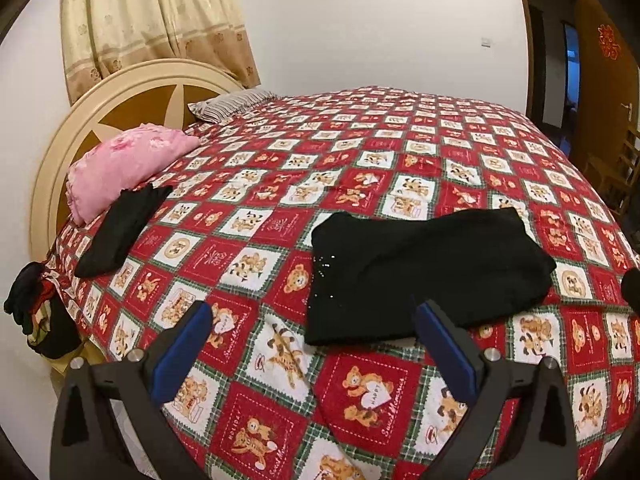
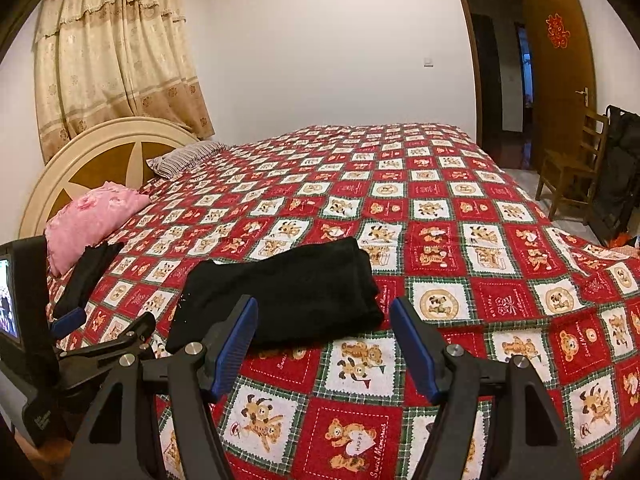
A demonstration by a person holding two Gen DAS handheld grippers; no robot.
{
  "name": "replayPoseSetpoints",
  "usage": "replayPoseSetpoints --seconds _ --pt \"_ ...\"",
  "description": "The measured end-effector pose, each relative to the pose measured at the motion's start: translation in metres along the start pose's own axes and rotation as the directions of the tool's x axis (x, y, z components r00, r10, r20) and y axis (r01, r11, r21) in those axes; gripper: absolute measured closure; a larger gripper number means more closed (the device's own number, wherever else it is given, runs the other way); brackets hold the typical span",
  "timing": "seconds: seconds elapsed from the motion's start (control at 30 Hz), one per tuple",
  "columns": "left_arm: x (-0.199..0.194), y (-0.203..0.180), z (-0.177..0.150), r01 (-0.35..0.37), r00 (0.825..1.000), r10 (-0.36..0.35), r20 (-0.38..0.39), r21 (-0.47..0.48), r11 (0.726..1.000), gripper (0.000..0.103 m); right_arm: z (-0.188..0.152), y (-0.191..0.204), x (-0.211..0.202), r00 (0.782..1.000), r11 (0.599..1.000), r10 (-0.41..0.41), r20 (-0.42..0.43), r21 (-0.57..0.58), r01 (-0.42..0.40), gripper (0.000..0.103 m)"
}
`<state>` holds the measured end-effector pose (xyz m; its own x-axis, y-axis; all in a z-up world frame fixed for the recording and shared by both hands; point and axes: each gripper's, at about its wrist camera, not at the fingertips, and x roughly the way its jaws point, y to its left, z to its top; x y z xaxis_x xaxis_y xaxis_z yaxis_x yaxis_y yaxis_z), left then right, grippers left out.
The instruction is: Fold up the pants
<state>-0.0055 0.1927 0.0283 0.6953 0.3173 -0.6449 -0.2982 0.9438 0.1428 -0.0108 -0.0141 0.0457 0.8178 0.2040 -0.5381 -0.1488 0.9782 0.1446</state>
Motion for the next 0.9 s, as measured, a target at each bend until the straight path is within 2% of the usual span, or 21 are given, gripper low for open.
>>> replayPoseSetpoints --seconds 0.9 --pt "-0.017 -0.008 0.001 0.023 0.999 -0.023 0.026 0.008 1.000 0.000 0.003 0.004 -0.016 1.000 1.000 -0.006 0.024 -0.004 0.006 0.033"
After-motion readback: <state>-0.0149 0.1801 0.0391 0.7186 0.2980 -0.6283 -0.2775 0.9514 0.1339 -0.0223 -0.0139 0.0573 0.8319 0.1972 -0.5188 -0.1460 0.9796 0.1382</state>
